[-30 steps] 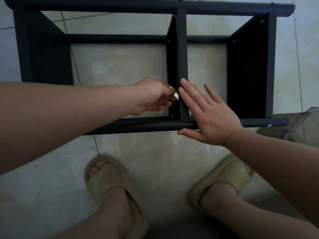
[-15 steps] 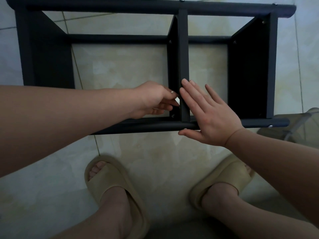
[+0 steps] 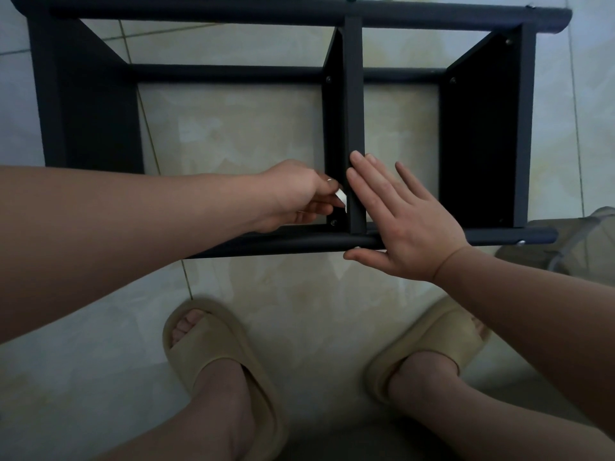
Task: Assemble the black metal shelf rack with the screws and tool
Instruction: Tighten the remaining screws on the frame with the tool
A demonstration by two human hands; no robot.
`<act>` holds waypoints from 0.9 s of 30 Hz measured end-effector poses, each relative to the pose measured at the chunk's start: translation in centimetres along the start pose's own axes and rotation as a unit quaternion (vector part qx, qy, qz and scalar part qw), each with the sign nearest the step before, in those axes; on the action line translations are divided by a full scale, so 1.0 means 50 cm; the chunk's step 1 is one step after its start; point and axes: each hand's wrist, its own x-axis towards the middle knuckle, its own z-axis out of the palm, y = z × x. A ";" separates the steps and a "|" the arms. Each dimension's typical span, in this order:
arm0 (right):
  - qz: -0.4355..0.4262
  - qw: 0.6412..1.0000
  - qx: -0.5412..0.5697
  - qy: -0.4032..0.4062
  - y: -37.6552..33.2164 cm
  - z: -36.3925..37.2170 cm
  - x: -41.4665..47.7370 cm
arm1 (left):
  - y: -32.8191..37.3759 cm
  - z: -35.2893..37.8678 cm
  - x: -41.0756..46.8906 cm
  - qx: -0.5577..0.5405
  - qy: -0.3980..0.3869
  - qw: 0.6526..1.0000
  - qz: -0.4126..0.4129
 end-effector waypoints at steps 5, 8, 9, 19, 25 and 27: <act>0.002 1.000 -0.002 -0.004 -0.001 0.000 0.000 | 0.003 0.003 -0.001 -0.013 0.007 1.000 0.017; 0.000 1.000 -0.002 -0.002 -0.001 0.000 0.000 | -0.001 0.006 -0.004 -0.009 -0.003 1.000 0.005; 0.000 1.000 -0.002 -0.001 -0.001 -0.001 0.000 | -0.003 0.007 -0.004 -0.012 -0.007 1.000 0.002; -0.001 1.000 -0.002 0.001 0.000 0.000 0.000 | -0.008 -0.004 -0.004 0.015 -0.027 1.000 0.002; -0.002 1.000 0.000 0.008 0.000 0.002 -0.001 | -0.013 -0.013 -0.007 0.044 -0.038 0.998 0.009; -0.002 1.000 0.000 0.007 0.000 0.002 -0.001 | -0.013 -0.017 -0.009 0.064 -0.044 0.997 0.013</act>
